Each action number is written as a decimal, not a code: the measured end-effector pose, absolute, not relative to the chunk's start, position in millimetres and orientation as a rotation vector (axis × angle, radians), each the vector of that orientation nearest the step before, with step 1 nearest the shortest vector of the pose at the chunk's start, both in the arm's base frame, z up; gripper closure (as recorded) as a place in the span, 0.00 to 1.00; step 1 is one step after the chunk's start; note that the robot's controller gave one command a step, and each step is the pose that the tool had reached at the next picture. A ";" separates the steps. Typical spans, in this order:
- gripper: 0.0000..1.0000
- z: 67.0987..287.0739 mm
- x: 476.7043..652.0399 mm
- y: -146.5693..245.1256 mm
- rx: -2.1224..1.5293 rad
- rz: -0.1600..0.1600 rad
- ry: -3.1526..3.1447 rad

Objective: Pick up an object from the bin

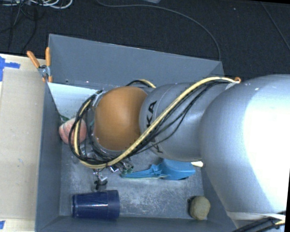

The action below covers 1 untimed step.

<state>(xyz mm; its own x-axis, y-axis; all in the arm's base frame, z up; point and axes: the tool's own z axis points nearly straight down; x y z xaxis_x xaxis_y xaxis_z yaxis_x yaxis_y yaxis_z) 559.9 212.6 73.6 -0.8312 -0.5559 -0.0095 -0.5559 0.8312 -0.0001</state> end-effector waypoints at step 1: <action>0.00 80.1 537.4 201.8 -1.138 0.001 2.897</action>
Offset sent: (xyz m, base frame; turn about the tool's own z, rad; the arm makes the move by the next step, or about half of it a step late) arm 0.0148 -0.0388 -0.0036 -0.1995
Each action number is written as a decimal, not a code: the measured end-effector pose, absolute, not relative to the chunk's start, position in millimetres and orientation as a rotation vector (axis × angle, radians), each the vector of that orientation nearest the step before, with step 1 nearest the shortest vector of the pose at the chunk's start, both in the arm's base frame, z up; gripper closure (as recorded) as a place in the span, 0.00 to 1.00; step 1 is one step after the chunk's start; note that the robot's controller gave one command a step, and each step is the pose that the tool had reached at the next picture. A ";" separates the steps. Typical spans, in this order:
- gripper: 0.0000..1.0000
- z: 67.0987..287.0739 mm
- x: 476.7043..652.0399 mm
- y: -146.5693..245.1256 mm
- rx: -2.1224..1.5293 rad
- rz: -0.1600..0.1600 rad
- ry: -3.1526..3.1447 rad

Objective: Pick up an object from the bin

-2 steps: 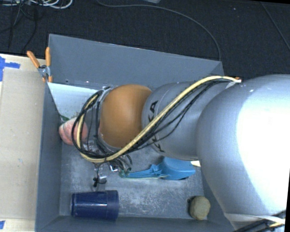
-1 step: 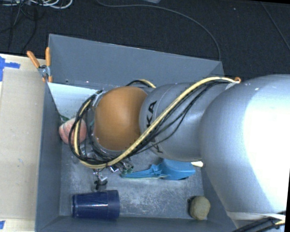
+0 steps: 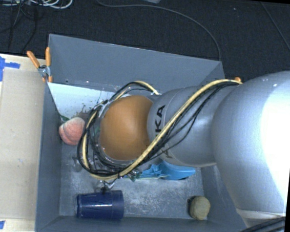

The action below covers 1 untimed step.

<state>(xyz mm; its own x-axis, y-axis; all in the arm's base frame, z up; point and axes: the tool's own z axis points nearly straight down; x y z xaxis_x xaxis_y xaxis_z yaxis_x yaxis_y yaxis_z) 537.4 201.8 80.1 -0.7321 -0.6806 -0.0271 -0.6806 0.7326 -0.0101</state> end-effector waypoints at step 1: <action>0.00 78.3 544.5 193.0 -0.802 0.010 3.021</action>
Offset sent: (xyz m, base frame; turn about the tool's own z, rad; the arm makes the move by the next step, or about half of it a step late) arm 0.0025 -0.0976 -0.0045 -0.1149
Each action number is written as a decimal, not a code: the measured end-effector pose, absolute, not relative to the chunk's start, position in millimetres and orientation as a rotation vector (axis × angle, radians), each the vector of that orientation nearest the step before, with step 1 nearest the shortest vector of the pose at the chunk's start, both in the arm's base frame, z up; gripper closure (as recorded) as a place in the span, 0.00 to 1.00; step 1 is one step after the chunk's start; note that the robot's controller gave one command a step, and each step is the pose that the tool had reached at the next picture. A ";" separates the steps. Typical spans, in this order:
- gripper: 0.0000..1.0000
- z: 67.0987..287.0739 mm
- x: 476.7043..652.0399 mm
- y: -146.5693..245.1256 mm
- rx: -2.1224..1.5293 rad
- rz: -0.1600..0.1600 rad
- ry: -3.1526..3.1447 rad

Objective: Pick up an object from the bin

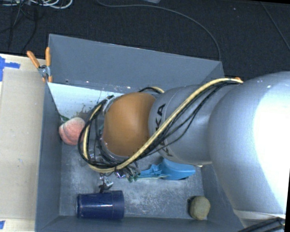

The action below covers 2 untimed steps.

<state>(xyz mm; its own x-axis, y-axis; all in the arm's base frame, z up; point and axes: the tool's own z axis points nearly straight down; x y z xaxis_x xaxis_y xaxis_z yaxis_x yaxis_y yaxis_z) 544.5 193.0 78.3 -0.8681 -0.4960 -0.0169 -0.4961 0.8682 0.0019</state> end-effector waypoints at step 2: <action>0.00 80.1 545.0 103.7 -1.291 -0.006 2.816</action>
Offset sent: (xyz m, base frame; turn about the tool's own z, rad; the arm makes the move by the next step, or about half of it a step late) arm 0.0000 0.0000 0.0000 0.0000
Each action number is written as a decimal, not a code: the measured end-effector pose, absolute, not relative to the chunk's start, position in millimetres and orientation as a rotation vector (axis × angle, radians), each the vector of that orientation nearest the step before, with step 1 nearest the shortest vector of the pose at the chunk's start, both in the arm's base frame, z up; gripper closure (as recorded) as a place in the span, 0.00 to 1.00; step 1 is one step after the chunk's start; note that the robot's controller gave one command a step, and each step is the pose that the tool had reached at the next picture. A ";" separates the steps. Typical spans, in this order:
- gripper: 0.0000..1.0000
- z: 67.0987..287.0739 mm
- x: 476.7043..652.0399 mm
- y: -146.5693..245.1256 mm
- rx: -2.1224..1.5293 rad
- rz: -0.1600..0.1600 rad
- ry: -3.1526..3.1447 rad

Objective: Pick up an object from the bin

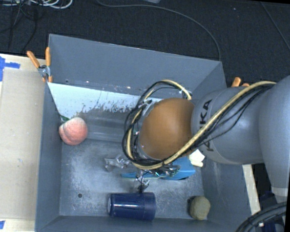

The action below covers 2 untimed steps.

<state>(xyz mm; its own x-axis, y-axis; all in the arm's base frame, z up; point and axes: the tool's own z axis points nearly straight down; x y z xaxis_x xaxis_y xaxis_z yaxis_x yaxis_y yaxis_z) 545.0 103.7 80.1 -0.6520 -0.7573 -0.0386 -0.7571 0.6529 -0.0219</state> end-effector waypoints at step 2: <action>1.00 70.3 584.5 109.4 -1.454 0.002 2.738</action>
Offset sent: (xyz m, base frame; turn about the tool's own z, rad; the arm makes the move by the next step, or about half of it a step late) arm 0.0000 0.0000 0.0000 0.0000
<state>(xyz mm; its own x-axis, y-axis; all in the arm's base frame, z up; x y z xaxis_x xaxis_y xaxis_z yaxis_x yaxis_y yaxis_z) 584.5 109.4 70.3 -0.5592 -0.8282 -0.0369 -0.8283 0.5600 -0.0182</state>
